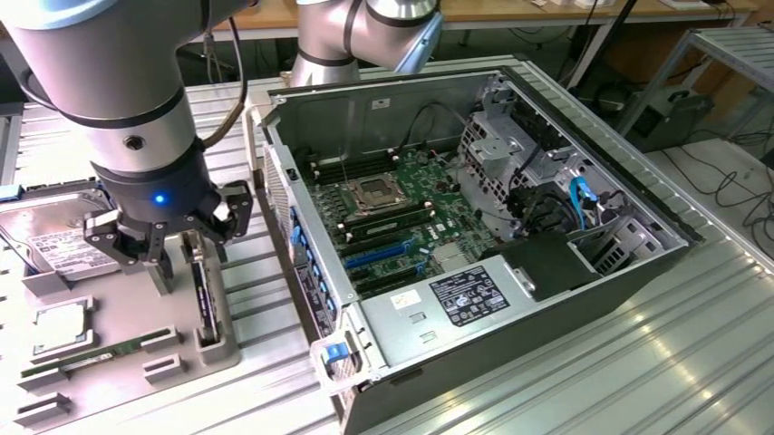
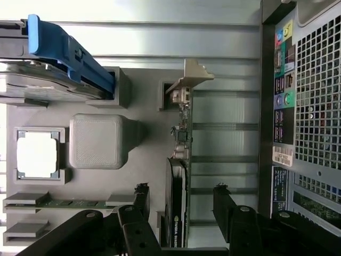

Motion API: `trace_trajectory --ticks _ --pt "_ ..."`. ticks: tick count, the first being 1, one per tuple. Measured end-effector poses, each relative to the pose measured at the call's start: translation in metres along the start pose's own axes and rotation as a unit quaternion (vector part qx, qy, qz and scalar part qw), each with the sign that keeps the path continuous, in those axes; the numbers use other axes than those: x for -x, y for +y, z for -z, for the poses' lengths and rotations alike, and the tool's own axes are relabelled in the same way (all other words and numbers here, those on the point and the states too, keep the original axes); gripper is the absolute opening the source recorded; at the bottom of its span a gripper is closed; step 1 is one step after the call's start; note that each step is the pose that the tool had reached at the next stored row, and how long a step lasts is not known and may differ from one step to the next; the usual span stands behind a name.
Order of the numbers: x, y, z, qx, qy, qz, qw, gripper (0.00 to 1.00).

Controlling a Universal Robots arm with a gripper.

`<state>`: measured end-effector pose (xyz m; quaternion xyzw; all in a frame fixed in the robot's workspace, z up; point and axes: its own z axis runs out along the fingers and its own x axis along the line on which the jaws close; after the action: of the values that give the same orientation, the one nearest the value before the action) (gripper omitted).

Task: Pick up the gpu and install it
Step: 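Pick up the gpu and move the gpu toward the slot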

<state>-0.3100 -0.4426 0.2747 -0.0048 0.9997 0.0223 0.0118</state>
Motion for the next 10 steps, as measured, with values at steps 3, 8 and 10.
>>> trace_trajectory --ticks 3,8,10 --pt "0.0 -0.0004 -0.0018 0.0 0.0 0.0 1.0 0.6" --pt "-0.0001 -0.001 -0.0051 0.0 0.0 0.0 1.0 0.6" --pt "-0.0002 -0.0013 -0.0061 0.0 0.0 0.0 1.0 0.6"
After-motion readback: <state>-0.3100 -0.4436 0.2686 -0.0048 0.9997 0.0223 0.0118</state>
